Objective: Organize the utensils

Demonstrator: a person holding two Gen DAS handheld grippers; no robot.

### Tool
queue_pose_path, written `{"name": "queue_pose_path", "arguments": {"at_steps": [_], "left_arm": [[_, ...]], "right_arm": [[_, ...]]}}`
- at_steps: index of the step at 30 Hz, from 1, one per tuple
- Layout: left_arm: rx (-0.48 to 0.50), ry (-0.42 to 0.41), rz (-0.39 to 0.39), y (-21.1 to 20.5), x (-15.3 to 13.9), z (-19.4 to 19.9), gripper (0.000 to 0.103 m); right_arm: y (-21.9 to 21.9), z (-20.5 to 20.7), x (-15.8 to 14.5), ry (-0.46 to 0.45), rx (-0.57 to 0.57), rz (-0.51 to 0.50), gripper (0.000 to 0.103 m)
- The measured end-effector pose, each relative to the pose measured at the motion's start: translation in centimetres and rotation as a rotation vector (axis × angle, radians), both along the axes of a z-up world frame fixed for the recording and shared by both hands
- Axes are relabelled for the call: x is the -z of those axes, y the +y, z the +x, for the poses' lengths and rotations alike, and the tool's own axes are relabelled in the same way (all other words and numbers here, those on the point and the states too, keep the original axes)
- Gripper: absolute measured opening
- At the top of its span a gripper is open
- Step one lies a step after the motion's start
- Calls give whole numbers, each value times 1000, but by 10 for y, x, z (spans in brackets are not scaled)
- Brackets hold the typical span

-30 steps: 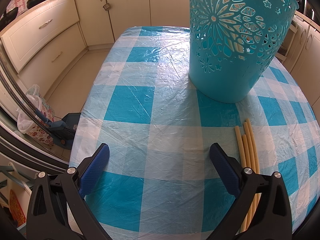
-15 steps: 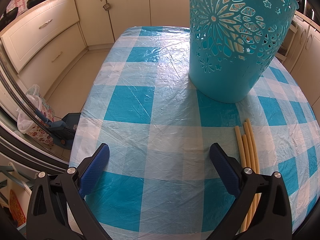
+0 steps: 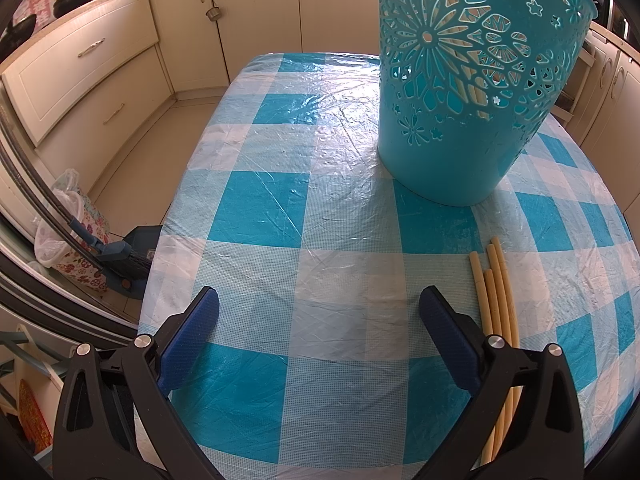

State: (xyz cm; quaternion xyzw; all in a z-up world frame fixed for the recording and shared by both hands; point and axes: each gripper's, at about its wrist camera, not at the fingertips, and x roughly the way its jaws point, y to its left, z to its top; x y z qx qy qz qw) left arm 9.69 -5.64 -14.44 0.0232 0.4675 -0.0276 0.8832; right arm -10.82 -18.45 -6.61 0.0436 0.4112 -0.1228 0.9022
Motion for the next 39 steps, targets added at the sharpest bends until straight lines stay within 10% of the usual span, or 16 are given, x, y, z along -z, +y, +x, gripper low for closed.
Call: {"name": "queue_pose_path", "arguments": {"at_steps": [39], "left_arm": [[0, 0, 0, 0, 0, 1, 96]], "right_arm": [[5, 1, 2, 18, -12, -16, 82]]}}
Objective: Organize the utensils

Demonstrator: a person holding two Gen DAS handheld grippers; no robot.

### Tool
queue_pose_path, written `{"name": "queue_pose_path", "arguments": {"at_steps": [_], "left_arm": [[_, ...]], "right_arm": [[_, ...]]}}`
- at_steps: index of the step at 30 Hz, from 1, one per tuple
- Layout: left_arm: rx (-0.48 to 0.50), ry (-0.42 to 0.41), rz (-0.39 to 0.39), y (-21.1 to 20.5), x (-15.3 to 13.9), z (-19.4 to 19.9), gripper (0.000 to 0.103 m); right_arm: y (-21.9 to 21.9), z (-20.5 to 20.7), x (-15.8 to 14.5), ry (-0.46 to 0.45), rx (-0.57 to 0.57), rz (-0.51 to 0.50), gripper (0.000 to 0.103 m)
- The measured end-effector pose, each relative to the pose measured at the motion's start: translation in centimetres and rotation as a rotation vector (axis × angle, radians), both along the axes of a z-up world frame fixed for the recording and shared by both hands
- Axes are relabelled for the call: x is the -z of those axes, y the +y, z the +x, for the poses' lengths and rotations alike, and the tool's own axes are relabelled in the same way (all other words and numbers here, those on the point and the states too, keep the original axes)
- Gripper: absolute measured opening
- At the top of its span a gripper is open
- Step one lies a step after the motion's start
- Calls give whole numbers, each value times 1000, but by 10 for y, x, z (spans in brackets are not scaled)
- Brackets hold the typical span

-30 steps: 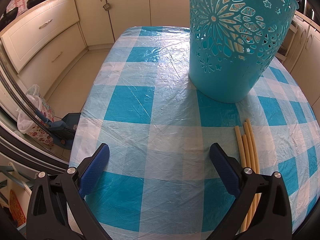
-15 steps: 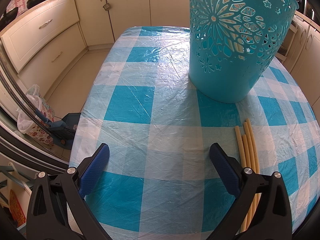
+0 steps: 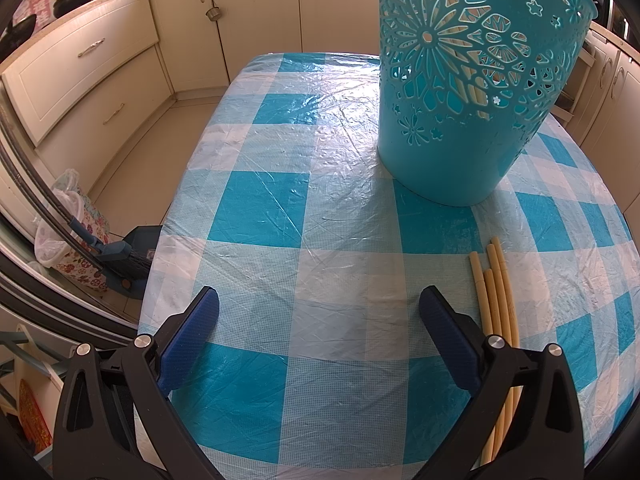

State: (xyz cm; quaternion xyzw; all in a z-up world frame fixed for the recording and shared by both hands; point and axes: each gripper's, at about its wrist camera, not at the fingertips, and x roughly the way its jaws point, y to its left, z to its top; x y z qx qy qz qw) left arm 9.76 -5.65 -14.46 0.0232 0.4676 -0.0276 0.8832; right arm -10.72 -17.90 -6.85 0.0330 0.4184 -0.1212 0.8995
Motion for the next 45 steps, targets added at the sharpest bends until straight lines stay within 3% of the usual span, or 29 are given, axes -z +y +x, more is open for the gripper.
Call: {"name": "queue_pose_path", "arguments": {"at_steps": [45], "left_arm": [[0, 0, 0, 0, 1, 0, 96]], "right_arm": [[8, 1, 4, 22, -17, -30, 82]]}}
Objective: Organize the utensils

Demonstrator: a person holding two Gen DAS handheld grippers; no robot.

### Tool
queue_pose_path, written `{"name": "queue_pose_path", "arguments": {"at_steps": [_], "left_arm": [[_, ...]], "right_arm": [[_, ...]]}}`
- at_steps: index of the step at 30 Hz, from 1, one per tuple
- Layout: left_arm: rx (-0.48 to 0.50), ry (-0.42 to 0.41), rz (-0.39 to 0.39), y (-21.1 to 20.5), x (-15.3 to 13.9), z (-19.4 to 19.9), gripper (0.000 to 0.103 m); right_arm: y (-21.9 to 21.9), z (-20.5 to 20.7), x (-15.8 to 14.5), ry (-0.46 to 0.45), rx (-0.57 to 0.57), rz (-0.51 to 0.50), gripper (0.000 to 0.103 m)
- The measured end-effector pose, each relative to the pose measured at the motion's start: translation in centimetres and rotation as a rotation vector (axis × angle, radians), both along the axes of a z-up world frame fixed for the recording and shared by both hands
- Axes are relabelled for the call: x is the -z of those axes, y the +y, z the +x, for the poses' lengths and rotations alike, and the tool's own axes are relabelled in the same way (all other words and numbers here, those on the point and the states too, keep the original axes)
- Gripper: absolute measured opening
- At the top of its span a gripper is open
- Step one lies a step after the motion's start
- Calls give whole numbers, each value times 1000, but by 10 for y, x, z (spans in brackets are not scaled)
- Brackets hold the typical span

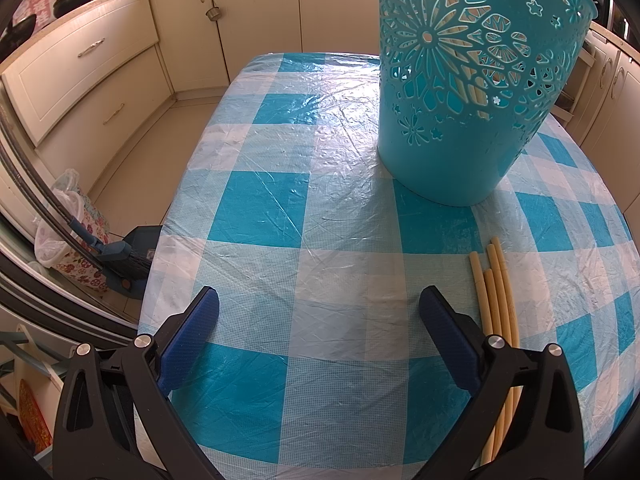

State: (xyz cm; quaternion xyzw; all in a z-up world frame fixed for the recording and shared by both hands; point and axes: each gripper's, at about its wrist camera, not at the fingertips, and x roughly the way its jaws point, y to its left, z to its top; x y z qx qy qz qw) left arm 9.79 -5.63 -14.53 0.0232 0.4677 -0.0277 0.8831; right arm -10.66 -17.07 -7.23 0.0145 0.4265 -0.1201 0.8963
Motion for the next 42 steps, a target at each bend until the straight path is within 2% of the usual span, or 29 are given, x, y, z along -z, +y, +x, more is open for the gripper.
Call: {"name": "queue_pose_path", "arguments": {"at_steps": [42], "left_arm": [[0, 0, 0, 0, 0, 0, 96]], "right_arm": [[2, 0, 3, 7, -3, -2, 83]]}}
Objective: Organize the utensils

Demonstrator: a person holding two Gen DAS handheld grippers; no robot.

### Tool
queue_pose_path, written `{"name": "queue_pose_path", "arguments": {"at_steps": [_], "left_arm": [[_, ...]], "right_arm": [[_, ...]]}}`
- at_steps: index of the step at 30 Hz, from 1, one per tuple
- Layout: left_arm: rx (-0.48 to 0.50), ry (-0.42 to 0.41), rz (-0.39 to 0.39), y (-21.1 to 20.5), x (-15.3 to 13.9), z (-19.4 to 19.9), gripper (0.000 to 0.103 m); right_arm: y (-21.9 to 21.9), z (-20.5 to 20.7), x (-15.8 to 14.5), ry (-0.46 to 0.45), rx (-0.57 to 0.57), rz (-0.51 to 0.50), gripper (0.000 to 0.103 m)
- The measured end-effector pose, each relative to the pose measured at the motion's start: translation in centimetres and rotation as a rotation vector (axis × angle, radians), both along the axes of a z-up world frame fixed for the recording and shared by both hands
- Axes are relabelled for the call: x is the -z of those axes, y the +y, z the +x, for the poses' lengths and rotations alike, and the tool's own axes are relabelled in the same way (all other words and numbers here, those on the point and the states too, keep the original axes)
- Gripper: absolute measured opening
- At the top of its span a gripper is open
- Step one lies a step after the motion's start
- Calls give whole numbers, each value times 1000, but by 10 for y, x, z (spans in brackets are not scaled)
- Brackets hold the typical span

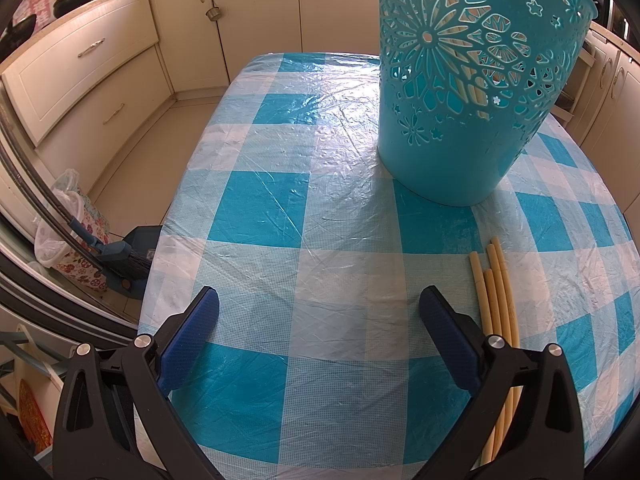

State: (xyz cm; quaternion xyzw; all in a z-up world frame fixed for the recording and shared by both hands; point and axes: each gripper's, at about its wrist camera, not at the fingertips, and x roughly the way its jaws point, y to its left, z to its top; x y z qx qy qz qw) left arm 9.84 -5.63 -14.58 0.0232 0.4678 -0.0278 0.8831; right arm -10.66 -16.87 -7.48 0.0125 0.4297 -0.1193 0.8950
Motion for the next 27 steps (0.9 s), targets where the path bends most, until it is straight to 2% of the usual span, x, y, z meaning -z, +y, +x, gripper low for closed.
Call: {"name": "queue_pose_path", "arguments": {"at_steps": [18, 27], "left_arm": [[0, 0, 0, 0, 0, 0, 96], [0, 0, 0, 0, 0, 0, 96]], "right_arm": [[-5, 0, 0, -14, 9, 33, 83], [-24, -1, -2, -64, 44, 82, 85]]}}
